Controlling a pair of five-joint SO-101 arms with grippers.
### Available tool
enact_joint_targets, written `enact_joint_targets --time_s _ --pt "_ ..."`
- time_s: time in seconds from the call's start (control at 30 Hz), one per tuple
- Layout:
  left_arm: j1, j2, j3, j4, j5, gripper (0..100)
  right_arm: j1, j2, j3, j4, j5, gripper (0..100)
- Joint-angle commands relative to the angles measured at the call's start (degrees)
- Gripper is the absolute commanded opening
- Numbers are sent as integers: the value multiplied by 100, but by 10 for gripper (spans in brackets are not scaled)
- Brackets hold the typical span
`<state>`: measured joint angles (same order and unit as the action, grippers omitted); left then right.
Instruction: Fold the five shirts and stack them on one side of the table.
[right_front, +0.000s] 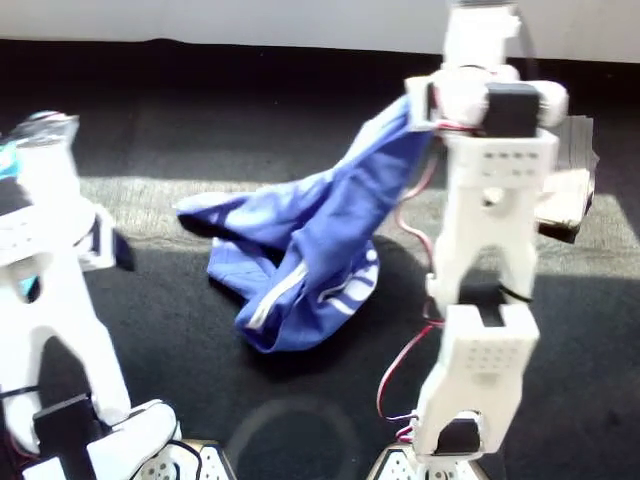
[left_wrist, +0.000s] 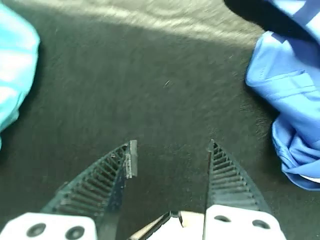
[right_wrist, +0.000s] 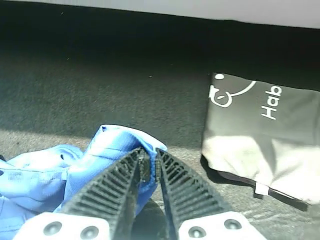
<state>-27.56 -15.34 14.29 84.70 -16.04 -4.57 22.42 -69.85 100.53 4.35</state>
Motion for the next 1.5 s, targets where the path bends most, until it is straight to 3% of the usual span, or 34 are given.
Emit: enact_joint_targets --time_s 0.0,0.23,0.4,0.7,0.97,1.1,1.37,1.47 --pt "646 -136 4 -563 316 228 356 -1323 1147 66 62 5" --pt "1385 268 -163 -1626 818 228 286 -3732 4716 22 369 5" --pt "1824 1807 -1692 -1626 1705 228 400 -4822 6404 -295 527 6" --pt "2202 5332 -6536 97 3121 228 444 -5982 8171 -497 782 6" --pt "2202 7811 -9481 615 4026 228 444 -6545 8971 -497 782 6" --pt "2185 8497 -10062 598 4018 225 444 -6853 9253 -497 782 6" --pt "2431 8919 -10079 580 4009 223 444 -7160 9560 -497 782 6" --pt "2510 8989 -10079 571 4009 156 444 -7213 9560 -497 782 6"
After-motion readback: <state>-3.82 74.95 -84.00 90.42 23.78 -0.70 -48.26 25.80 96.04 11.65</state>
